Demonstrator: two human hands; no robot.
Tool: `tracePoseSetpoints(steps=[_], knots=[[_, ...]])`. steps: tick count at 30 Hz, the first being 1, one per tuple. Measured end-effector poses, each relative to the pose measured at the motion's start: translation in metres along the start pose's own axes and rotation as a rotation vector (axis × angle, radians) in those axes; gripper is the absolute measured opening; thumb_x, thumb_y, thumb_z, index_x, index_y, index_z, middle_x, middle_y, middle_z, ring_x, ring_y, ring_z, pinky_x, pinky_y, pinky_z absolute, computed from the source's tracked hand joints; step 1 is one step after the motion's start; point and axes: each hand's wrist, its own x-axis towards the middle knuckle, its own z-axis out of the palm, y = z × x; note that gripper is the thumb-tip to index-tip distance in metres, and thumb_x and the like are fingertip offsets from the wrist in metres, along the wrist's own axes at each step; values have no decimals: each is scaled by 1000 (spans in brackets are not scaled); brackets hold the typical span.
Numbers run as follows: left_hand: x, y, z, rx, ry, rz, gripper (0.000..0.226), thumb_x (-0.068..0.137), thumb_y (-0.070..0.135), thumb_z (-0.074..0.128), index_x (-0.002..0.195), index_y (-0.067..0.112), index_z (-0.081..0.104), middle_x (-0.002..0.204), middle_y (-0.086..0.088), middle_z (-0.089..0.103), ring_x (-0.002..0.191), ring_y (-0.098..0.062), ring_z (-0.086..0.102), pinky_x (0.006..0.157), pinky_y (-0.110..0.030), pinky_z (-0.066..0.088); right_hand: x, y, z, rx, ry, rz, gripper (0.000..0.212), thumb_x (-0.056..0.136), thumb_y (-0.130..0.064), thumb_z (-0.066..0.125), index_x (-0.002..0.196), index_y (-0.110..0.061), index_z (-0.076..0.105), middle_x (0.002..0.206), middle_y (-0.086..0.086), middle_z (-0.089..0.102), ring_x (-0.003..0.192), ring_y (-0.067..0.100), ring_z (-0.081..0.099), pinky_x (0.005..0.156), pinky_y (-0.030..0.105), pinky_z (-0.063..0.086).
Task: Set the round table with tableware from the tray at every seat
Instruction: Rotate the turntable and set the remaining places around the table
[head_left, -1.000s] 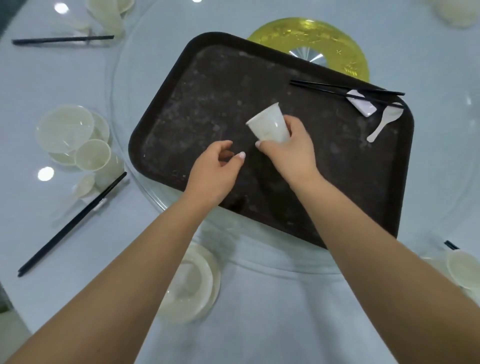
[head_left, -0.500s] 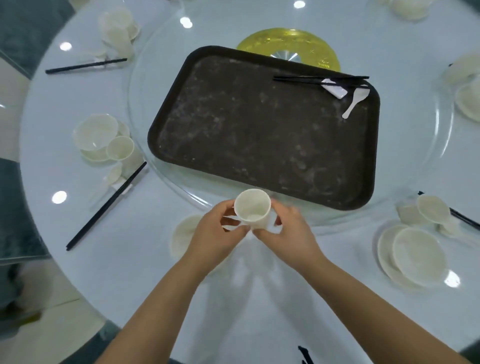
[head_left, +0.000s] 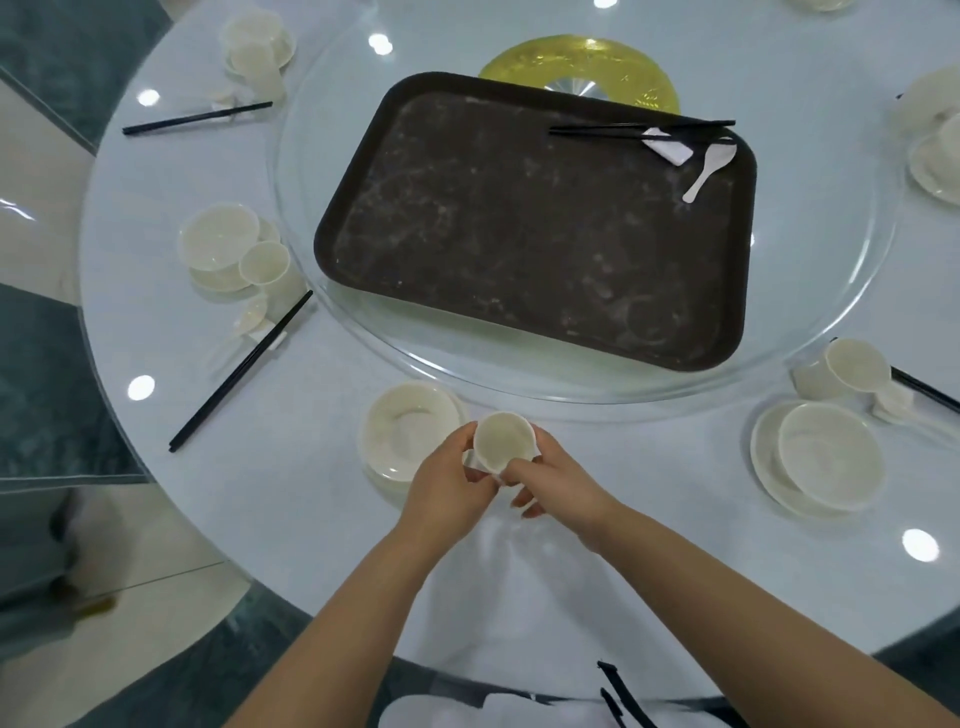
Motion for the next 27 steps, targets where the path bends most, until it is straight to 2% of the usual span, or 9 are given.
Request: tracePoseSetpoints(steps=[7,10,12,14,18,21,24,27], knots=[[4,3,4,-9,11,-40,57,80,5,68,115,42,42,99,21,56,95,-14,66,81,-26,52,9,-5,2,13,46,27,52,87,-25,56,135,-33,38,108,0,63,87,17,65,69,26,50],[5,7,4,-13,24,-55,68,82,3,66,138,29,40,101,22,53,99,-14,65,80,-23,49,11,-5,-1,15,58,27,54,88,-26,57,138,-30,38,107,-2,64,89,17,65,70,27,52],[5,9,5,-6,35,-56,72,84,5,65,146,24,34,119,14,58,105,-15,64,82,-22,45,11,-4,-3,13,64,28,57,88,-25,58,141,-29,37,105,-3,64,90,16,65,72,27,54],[4,13,4,21,56,-63,73,87,10,65,150,23,29,138,6,51,106,-14,62,86,-25,44,11,-3,-7,11,78,33,63,88,-25,58,146,-27,32,103,-4,64,90,16,65,69,25,53],[3,19,0,122,126,-58,74,88,24,66,151,23,27,147,2,42,115,-23,58,97,-35,46,10,-4,-19,-38,152,26,69,89,-29,58,150,-25,26,107,1,65,84,16,68,70,25,54],[6,24,-7,160,187,-51,70,89,27,65,149,24,31,148,1,41,125,-25,51,103,-38,42,7,-8,-38,-19,182,54,58,90,-30,59,143,-22,37,99,3,68,77,17,69,67,23,53],[11,34,-11,123,231,-24,57,93,38,59,145,26,39,148,2,43,128,-23,48,105,-38,38,6,-17,-66,63,218,84,34,93,-26,60,123,-12,56,92,8,69,69,20,67,67,25,54],[20,48,-10,127,279,17,51,96,53,44,141,31,42,149,4,42,126,-20,48,100,-37,39,5,-30,-96,63,283,62,15,96,-24,55,105,-13,61,87,8,68,67,19,66,63,22,55]])
